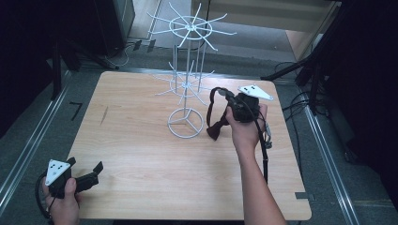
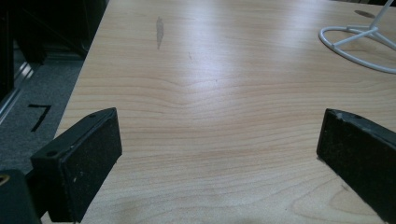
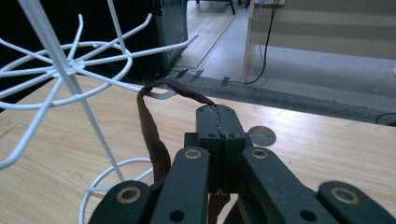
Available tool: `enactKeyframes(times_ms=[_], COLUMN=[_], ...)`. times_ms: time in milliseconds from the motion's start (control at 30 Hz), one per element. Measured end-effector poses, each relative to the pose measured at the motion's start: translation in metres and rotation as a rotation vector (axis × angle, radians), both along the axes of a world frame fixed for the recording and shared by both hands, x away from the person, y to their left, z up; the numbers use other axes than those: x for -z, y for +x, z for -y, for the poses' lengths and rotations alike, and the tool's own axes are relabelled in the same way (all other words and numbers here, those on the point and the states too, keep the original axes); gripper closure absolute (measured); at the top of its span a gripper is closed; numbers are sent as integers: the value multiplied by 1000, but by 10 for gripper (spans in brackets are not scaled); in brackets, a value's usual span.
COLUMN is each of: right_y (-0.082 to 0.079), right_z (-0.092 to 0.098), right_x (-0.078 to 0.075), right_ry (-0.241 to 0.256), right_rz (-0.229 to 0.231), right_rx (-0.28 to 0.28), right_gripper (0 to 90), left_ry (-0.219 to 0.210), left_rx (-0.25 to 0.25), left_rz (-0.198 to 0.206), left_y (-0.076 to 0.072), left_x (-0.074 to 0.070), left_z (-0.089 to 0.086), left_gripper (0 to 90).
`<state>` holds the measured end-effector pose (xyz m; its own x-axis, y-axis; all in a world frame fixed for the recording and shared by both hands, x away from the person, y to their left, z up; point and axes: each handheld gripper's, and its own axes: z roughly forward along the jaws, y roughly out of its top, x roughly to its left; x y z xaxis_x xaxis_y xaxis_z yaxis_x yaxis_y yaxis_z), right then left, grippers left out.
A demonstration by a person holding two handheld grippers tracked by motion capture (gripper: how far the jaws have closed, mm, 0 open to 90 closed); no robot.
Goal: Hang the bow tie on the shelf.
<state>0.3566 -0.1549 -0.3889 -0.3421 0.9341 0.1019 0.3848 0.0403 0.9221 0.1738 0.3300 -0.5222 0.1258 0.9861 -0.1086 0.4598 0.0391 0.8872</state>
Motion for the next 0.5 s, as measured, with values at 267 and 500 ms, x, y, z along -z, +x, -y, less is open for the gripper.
enactKeyframes(times_ms=[267, 500], right_y=[8, 10], right_z=[-8, -23], right_x=[7, 15], right_ry=[-5, -26], right_rz=[-32, -40], right_rx=[-20, -40], right_gripper=[900, 900], left_ry=[-1, -2], left_rx=[0, 0], left_rz=[1, 1], left_y=[0, 0], left_x=[0, 0], left_z=[0, 0], left_gripper=[4, 4])
